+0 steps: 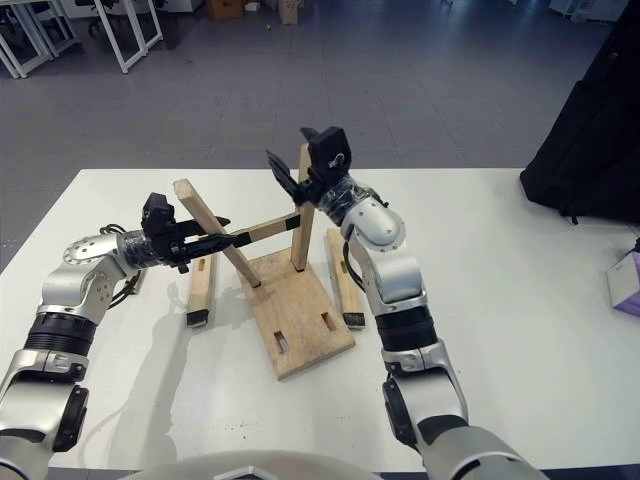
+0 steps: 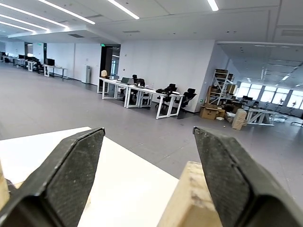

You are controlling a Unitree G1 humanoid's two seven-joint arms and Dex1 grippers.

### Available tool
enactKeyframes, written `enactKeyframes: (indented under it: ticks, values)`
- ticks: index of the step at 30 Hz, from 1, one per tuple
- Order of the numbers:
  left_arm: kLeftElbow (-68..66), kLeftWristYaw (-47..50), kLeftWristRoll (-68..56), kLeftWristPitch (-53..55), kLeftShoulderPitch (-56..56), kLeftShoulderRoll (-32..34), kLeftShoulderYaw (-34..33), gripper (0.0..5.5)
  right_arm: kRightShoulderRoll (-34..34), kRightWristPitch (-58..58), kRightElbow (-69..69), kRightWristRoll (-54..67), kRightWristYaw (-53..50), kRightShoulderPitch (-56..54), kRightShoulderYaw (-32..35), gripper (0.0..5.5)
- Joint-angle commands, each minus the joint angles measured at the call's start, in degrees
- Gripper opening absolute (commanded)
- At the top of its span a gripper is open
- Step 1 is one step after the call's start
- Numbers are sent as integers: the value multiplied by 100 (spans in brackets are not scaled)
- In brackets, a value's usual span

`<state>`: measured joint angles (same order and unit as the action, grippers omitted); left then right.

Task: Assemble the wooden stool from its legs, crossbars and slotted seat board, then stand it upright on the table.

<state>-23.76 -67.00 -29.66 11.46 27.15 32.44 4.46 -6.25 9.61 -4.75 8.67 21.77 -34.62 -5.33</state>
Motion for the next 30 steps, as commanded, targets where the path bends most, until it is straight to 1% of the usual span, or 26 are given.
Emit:
enactKeyframes:
  ticks: [1,8,15,21,25,30]
  values:
    - [-319,72,705,392,-497,115,437,203,-70,-531,-205,-407,-261,2,-6,343]
    - [-368,56,736,368,-451,125,471,203,23,-604,-573,-538,-214,85,-178,343]
    - [-355,73,723,312,-464,103,467,203,124,-424,-380,-418,109,128,-453,343]
    - [-321,54,723,330,-403,101,497,203,196,515,190,290,771,401,-676,343]
    - [-285,64,685,396,-331,58,506,203,-38,1048,538,493,1176,668,-1015,343]
    - [-83,67,608,514,-338,4,508,203,-205,1330,615,493,1355,789,-1295,343]
